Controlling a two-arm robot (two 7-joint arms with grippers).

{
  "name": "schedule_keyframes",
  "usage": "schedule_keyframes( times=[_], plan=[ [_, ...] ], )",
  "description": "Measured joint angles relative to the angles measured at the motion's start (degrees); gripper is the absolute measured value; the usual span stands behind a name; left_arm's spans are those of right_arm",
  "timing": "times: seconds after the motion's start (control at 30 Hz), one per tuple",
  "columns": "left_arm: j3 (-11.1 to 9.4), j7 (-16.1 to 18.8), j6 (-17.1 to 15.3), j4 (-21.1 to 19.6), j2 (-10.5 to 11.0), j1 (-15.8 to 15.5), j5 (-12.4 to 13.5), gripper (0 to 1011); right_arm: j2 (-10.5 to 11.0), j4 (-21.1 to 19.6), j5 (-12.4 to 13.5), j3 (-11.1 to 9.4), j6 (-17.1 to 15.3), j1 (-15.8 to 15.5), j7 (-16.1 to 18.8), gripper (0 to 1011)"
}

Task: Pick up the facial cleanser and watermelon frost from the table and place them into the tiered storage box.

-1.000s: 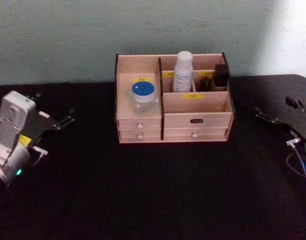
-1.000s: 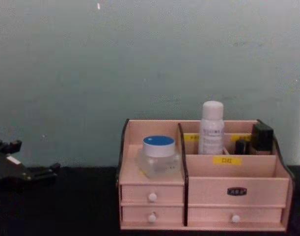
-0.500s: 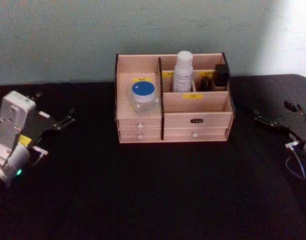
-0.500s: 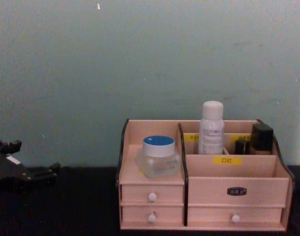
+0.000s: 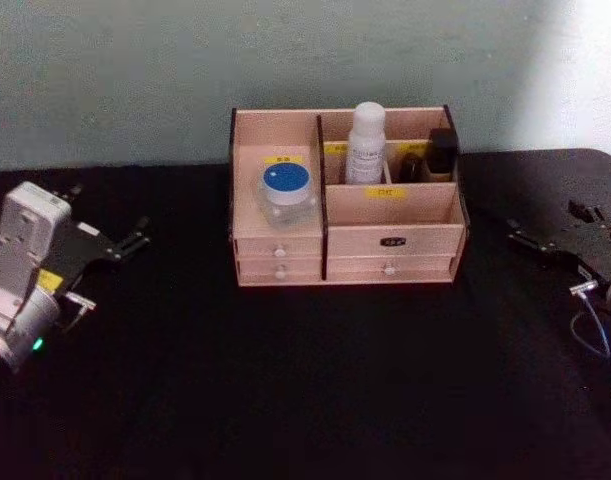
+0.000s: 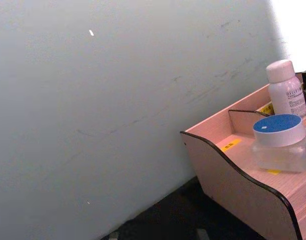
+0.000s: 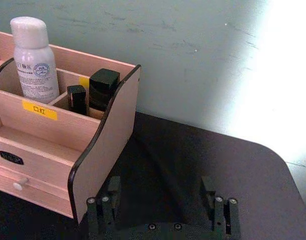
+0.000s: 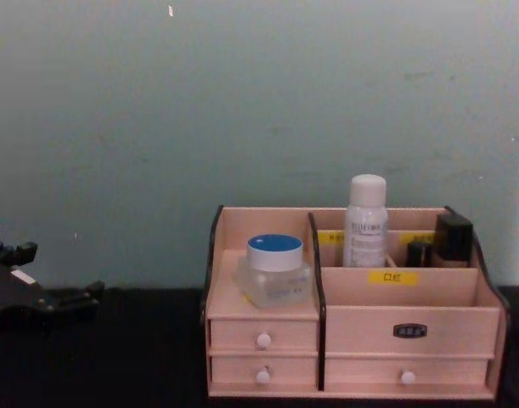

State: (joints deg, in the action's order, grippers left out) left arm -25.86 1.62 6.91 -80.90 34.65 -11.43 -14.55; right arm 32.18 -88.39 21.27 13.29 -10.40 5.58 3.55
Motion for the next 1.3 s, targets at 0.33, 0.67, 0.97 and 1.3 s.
schedule_keyframes(
  times=[0.33, 0.67, 0.97, 1.3],
  plan=[
    [0.00, 0.00, 0.00, 0.00, 0.00, 0.00, 0.00, 1001, 0.04, -0.06, 0.00, 0.00, 0.04, 0.00, -0.05, 1002],
    [0.00, 0.00, 0.00, 0.00, 0.00, 0.00, 0.00, 1001, 0.04, -0.07, 0.00, 0.00, 0.04, 0.00, -0.07, 1002],
    [0.00, 0.00, 0.00, 0.00, 0.00, 0.00, 0.00, 1001, 0.04, -0.06, 0.00, 0.00, 0.04, 0.00, -0.06, 1002],
    [0.00, 0.00, 0.00, 0.00, 0.00, 0.00, 0.00, 1001, 0.04, -0.07, 0.00, 0.00, 0.04, 0.00, -0.06, 1002]
  ],
)
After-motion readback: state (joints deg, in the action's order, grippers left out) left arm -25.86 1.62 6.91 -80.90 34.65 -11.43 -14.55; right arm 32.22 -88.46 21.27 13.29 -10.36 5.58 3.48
